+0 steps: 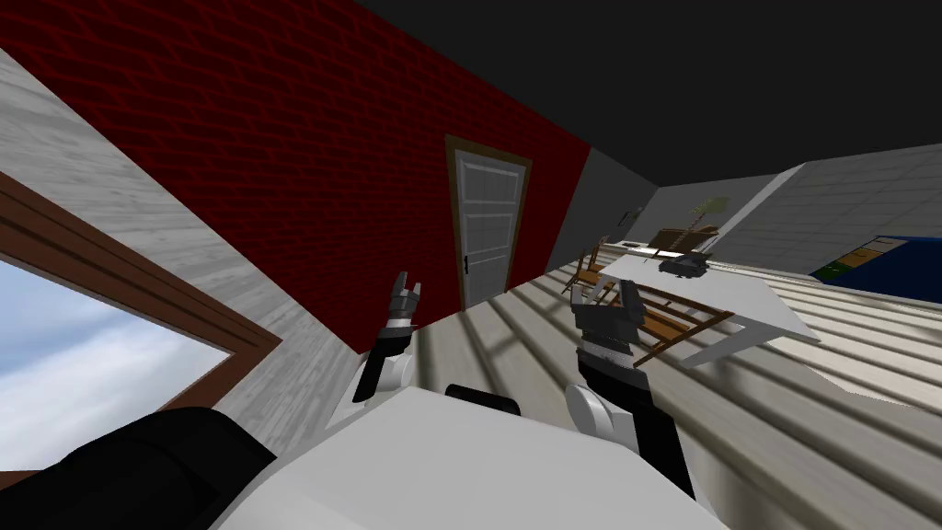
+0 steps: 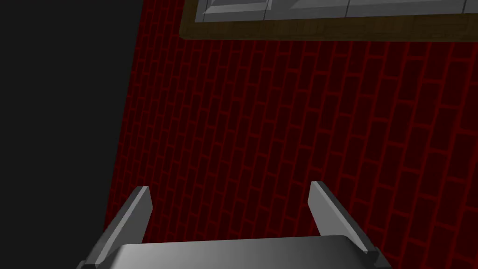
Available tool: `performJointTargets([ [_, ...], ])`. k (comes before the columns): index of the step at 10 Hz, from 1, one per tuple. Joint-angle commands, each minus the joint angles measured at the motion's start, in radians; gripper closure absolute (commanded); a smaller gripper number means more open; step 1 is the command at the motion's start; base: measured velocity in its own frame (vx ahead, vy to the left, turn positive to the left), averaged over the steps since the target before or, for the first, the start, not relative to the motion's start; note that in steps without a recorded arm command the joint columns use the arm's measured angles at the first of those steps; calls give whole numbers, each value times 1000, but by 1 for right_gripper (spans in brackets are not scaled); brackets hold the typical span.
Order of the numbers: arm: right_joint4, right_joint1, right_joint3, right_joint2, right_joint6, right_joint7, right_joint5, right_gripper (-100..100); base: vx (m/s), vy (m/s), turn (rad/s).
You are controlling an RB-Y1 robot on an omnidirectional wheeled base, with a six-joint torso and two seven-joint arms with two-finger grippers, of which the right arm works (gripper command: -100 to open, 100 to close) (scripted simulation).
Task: Pull the door open
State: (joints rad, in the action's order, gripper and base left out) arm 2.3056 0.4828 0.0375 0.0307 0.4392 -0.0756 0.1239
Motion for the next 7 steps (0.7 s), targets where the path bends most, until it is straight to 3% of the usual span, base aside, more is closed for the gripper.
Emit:
performJointTargets([
  [1,-31,-8,10,-15,10,-29,17,-100,38,25,133],
  [7,-165,-42,51,-70,56,-153,90,-100,122,15,146],
])
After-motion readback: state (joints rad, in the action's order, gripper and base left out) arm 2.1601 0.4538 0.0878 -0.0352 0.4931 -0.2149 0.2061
